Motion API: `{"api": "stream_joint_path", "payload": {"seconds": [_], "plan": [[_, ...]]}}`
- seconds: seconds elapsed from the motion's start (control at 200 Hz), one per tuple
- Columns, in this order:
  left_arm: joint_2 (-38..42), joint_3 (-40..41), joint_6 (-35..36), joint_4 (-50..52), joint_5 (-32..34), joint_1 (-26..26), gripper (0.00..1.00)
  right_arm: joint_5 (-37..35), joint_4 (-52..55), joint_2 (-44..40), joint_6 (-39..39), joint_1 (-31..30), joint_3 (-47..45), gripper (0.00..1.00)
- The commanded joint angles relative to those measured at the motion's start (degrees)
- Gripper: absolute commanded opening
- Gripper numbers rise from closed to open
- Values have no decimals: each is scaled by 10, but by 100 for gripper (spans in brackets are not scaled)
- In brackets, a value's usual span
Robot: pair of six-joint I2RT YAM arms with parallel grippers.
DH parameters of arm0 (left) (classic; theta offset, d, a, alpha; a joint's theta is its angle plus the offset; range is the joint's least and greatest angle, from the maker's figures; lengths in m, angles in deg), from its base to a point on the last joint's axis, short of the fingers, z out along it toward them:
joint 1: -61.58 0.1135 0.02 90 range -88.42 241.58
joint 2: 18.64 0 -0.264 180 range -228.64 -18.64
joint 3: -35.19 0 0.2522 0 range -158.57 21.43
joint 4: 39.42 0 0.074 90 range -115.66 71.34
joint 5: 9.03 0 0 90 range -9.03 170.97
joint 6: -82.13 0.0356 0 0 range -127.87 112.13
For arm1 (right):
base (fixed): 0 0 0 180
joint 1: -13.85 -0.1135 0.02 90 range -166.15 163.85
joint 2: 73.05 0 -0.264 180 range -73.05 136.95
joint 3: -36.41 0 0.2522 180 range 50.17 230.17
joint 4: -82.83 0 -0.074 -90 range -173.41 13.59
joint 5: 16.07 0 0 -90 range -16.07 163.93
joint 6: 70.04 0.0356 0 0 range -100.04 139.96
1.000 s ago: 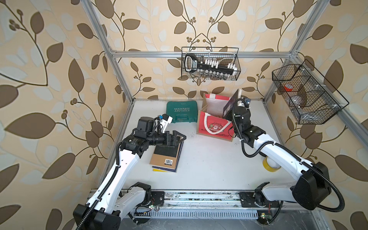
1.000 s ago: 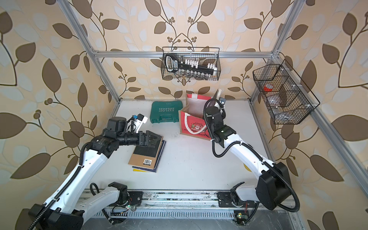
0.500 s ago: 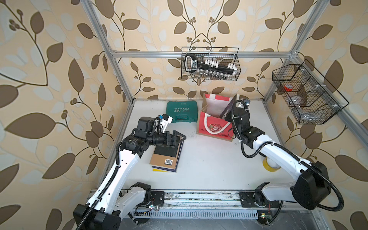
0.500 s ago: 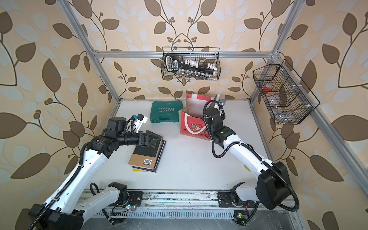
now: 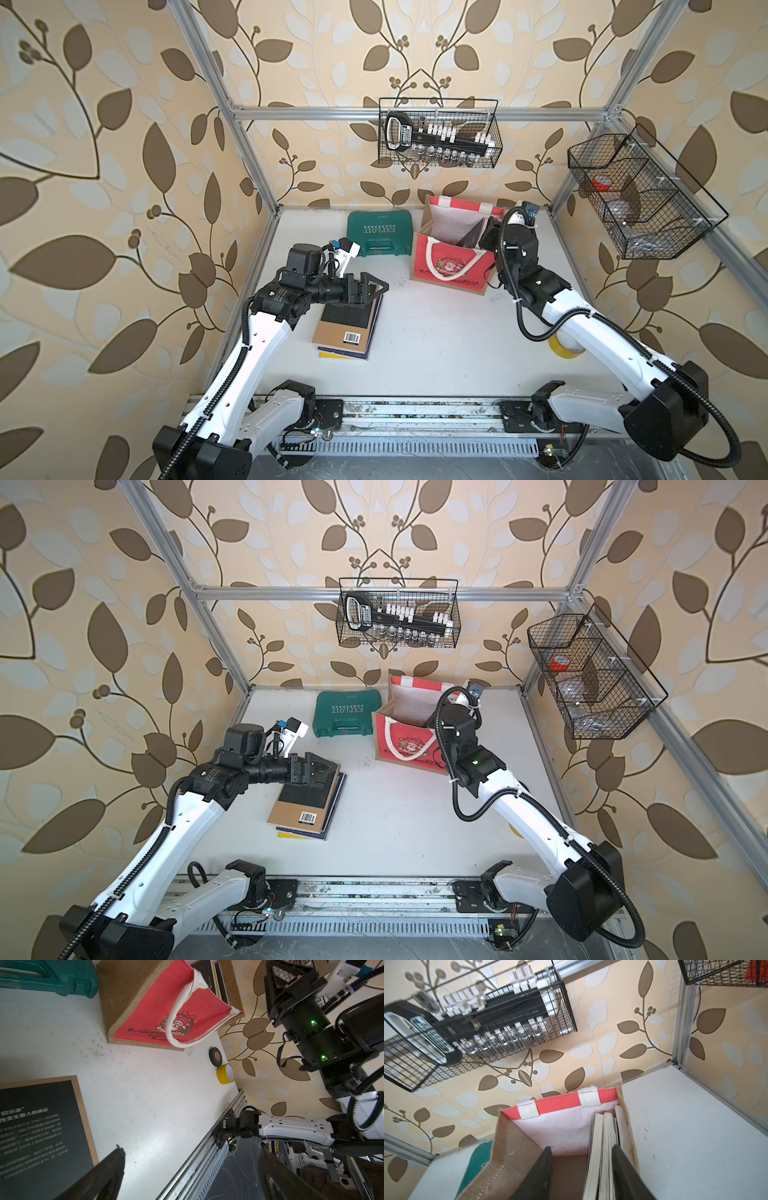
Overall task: Put the books into the canvas bag
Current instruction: Place the book in the canvas bag.
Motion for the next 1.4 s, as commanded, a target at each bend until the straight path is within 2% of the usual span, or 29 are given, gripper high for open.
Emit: {"api": "stream_joint_path", "payload": {"seconds": [0.0, 0.13, 0.25, 0.3, 0.375, 0.45, 0.545, 0.78, 0.94, 1.215, 1.395], "plan": [[3, -14, 2, -12, -12, 5, 99, 45, 33, -16, -19, 11, 27, 54], [0, -14, 0, -11, -5, 5, 99, 178, 72, -3, -36, 33, 59, 67], [-4, -14, -5, -2, 24, 5, 99, 359, 66, 5, -71, 34, 69, 78], [-6, -13, -10, 3, 47, 6, 99, 422, 62, 6, -84, 28, 69, 84], [-13, -13, -20, 20, 100, 7, 99, 470, 69, 12, -116, -8, 73, 90], [-25, -8, -36, 38, 160, 17, 99, 475, 88, 24, -151, -62, 80, 99], [-45, 0, -56, 59, 216, 43, 99, 460, 101, 47, -152, -119, 85, 99], [-69, 30, -90, 76, 224, 134, 99, 488, 21, 99, -78, -202, 40, 99], [-77, 50, -96, 75, 202, 169, 99, 514, -31, 161, -25, -214, 15, 99], [-75, 80, -111, 68, 204, 189, 99, 559, -80, 279, 4, -214, 14, 99], [-82, 83, -111, 68, 197, 193, 99, 572, -97, 318, 18, -214, 11, 99]]}}
